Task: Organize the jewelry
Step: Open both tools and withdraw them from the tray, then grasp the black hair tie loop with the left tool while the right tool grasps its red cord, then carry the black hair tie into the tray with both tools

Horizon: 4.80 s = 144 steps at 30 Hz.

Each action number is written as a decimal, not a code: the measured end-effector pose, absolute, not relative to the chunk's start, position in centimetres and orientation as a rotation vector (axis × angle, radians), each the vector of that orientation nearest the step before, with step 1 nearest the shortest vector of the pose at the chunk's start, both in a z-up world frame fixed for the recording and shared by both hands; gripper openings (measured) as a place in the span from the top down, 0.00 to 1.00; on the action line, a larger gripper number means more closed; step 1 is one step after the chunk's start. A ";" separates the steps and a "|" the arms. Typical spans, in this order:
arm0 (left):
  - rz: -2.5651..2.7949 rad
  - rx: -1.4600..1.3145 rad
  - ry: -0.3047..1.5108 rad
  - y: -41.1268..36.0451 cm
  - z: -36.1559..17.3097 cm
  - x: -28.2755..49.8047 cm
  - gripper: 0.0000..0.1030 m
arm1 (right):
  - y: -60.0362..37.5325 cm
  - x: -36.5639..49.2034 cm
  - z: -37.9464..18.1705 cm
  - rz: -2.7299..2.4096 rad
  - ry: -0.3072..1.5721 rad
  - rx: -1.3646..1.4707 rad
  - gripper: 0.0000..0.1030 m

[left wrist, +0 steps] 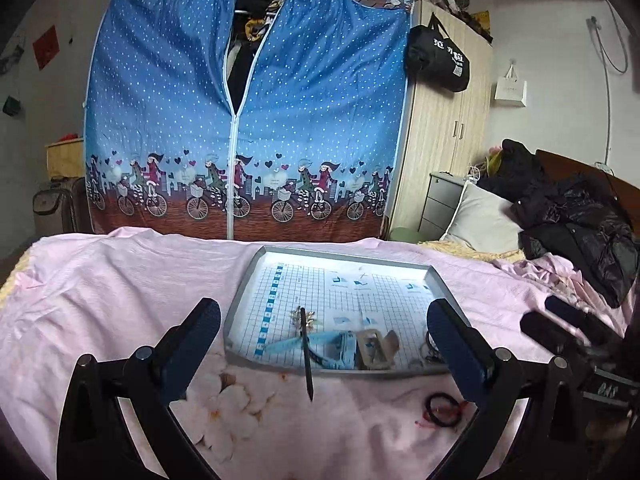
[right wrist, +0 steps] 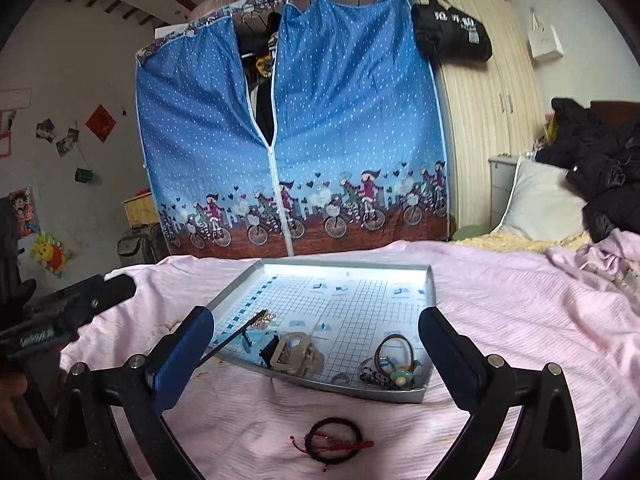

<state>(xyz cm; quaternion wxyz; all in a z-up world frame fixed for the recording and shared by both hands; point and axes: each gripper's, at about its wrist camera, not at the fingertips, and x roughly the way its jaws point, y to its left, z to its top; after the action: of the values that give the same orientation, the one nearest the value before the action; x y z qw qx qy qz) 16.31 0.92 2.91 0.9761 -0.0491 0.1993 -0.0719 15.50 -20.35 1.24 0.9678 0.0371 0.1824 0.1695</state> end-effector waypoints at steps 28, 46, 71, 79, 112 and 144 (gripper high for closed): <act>-0.188 -0.010 0.465 -1.4 0.8 5.9 0.02 | -24.8 4.9 -2.7 0.182 0.598 -0.066 0.00; -0.333 -0.020 0.809 -4.1 -6.3 13.6 0.02 | -27.3 13.9 -8.5 0.332 0.908 0.033 0.00; -0.697 -0.265 0.970 -7.3 -9.8 24.8 0.74 | -27.2 20.7 -10.7 0.545 0.901 0.159 0.70; -0.676 -0.302 1.030 -6.4 -10.6 25.8 0.81 | -26.1 21.7 -11.8 0.585 0.939 0.177 0.79; -0.627 -0.299 1.044 -7.0 -11.1 25.8 0.97 | -27.3 22.9 -12.5 0.613 1.003 0.349 0.85; -0.587 -0.360 1.036 -5.5 -11.0 25.9 0.97 | -27.6 22.5 -11.2 0.560 0.949 0.315 0.93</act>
<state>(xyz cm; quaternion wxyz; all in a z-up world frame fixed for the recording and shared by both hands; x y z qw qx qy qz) 25.92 -5.46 -10.99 0.8129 -0.1686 0.4851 -0.2748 22.50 -27.60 -11.24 0.8401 0.1491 0.4491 0.2650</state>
